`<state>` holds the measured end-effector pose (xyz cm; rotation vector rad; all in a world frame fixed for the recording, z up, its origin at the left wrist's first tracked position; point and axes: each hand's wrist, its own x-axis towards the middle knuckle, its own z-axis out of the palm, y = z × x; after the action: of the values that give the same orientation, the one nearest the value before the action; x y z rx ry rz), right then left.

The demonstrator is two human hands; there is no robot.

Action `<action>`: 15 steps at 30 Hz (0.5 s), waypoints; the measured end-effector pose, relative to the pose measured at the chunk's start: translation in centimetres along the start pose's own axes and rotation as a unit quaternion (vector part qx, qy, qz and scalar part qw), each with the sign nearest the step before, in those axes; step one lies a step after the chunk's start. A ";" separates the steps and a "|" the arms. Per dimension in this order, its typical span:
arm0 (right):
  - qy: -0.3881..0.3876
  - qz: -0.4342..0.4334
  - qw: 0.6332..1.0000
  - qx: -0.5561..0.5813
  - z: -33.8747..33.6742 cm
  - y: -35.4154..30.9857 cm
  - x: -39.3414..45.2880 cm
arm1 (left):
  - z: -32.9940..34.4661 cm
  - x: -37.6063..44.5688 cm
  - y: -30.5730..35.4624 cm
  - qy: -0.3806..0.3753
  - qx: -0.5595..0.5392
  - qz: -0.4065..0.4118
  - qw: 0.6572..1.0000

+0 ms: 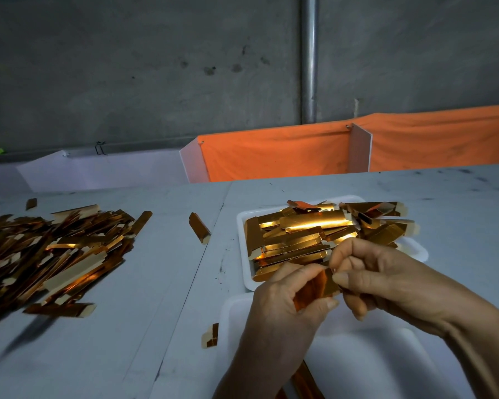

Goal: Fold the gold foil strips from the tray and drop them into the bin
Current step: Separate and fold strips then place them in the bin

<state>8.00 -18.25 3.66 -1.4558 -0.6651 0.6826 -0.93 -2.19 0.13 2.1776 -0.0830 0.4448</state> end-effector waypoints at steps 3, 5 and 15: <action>0.007 0.010 1.000 -0.029 0.1 0.0 0.0 | -0.1 0.0 0.1 -0.014 0.009 0.000 1.000; 0.012 0.013 0.999 -0.038 0.2 0.0 0.1 | 0.0 0.0 0.2 -0.021 0.011 -0.004 1.000; 0.019 0.023 0.999 -0.019 0.2 -0.2 -0.1 | -0.2 -0.1 0.4 0.011 -0.028 -0.030 0.999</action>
<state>7.77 -18.24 3.89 -1.5202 -0.6190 0.6791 -1.19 -2.28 0.56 2.1147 -0.0171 0.4270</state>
